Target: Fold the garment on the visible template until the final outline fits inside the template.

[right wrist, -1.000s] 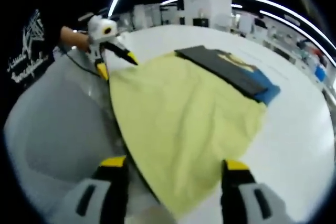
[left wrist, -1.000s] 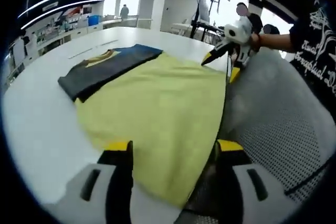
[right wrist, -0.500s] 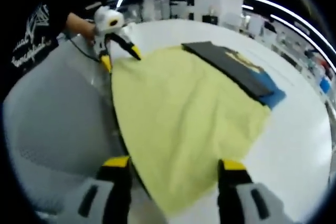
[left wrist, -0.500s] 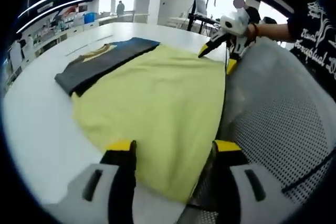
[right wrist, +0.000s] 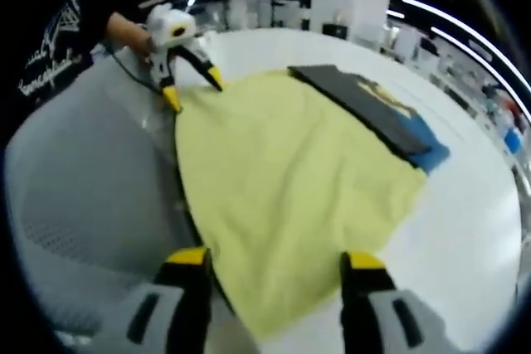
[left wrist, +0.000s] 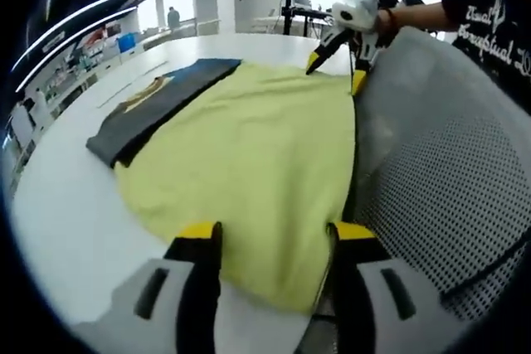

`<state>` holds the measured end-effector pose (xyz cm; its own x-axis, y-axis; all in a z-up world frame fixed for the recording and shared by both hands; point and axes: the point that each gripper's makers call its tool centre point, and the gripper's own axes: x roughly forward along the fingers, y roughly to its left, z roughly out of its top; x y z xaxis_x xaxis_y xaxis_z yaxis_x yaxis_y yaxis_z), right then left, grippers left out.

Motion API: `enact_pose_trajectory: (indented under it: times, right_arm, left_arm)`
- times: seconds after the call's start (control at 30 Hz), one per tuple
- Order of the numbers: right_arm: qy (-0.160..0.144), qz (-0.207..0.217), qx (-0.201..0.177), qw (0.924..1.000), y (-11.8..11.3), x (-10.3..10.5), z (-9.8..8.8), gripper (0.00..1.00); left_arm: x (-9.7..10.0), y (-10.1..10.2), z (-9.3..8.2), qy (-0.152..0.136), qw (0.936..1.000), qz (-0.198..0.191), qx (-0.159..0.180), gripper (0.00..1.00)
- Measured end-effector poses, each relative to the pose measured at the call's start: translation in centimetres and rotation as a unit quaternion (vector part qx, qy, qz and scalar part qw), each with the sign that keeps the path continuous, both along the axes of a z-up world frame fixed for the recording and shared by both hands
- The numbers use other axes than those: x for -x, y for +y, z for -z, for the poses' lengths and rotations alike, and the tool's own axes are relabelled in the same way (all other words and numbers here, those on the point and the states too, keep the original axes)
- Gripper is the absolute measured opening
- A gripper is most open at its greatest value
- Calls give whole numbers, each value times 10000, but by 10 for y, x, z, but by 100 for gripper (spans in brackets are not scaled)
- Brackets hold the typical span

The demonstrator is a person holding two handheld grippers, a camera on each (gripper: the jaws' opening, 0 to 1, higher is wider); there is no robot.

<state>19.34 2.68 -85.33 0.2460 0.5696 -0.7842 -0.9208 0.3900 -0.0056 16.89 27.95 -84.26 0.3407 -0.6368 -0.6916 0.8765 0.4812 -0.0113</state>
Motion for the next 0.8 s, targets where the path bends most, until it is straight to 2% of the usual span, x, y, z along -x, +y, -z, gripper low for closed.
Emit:
enact_pose_trajectory:
  times: [0.37, 0.53, 0.67, 0.8]
  right_arm:
    - [-81, 143, -105, 9998, -1, -4, -2, 42]
    - [-169, 159, -93, 9997, -2, -8, -2, 28]
    - [-308, 302, 94, 9990, -11, -17, -3, 4]
    - [-272, 310, 60, 9991, -11, -18, -3, 1]
  left_arm:
    - [-10, 5, -1, -12, 9996, -282, -38, 34]
    - [-11, 7, -2, 7, 9995, -301, -86, 15]
    - [-16, 10, -2, -38, 9991, -404, -141, 12]
    - [-20, 12, -3, -74, 9985, -496, -203, 10]
